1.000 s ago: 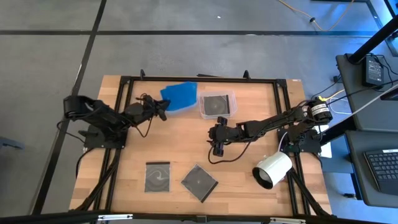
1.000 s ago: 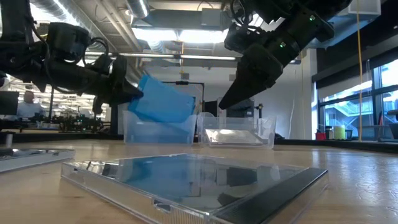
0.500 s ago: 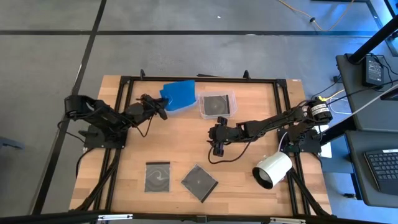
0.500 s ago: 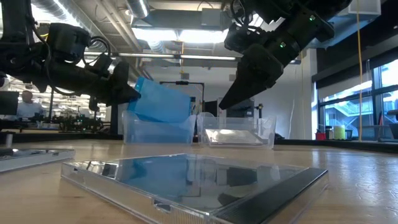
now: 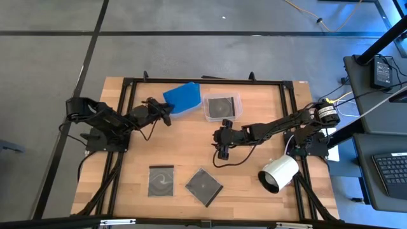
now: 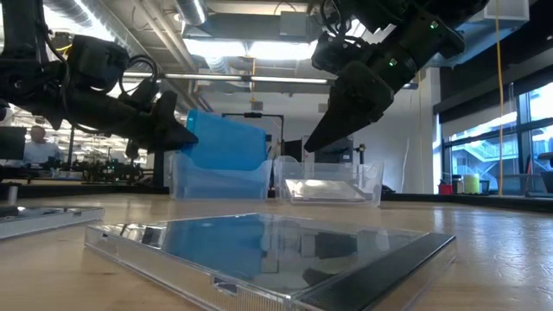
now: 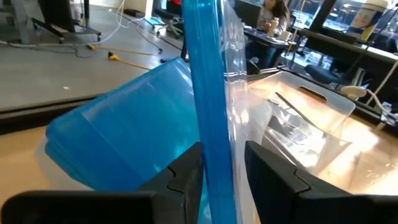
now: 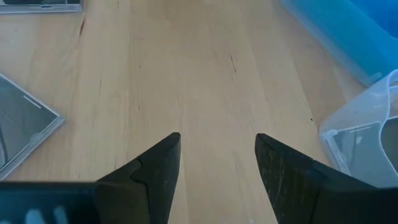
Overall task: Pick & place jewel cases by type
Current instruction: Put the blue CD case into the left transparent bin
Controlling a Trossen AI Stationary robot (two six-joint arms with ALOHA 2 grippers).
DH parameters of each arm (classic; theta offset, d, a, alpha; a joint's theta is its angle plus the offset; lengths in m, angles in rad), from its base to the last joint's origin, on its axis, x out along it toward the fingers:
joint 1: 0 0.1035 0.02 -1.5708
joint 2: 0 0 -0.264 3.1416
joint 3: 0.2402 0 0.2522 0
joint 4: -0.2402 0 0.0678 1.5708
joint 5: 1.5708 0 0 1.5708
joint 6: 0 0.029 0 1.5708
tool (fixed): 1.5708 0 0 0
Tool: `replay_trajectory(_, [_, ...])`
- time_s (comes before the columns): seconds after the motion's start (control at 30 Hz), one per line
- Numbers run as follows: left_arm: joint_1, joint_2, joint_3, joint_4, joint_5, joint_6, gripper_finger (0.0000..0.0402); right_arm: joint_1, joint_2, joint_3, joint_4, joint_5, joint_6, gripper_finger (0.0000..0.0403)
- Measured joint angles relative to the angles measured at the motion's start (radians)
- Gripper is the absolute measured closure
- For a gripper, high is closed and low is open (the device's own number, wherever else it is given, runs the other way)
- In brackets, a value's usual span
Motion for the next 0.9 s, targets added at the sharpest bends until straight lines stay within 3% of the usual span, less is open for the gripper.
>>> replay_trajectory(0.4, [0.0, -0.003, -0.008, -0.016, 0.154, -0.022, 0.0193, 0.0, 0.0, 0.0, 0.0, 0.0, 0.001, 0.0193])
replay_trajectory(0.73, [0.001, -0.027, -0.045, 0.009, 0.151, -0.063, 0.0191, 0.0, 0.0, 0.0, 0.0, 0.0, 0.001, 0.0193])
replay_trajectory(0.9, [0.001, -0.046, -0.045, 0.005, 0.09, -0.168, 0.0188, 0.0, 0.0, 0.0, 0.0, 0.0, 0.002, 0.0193])
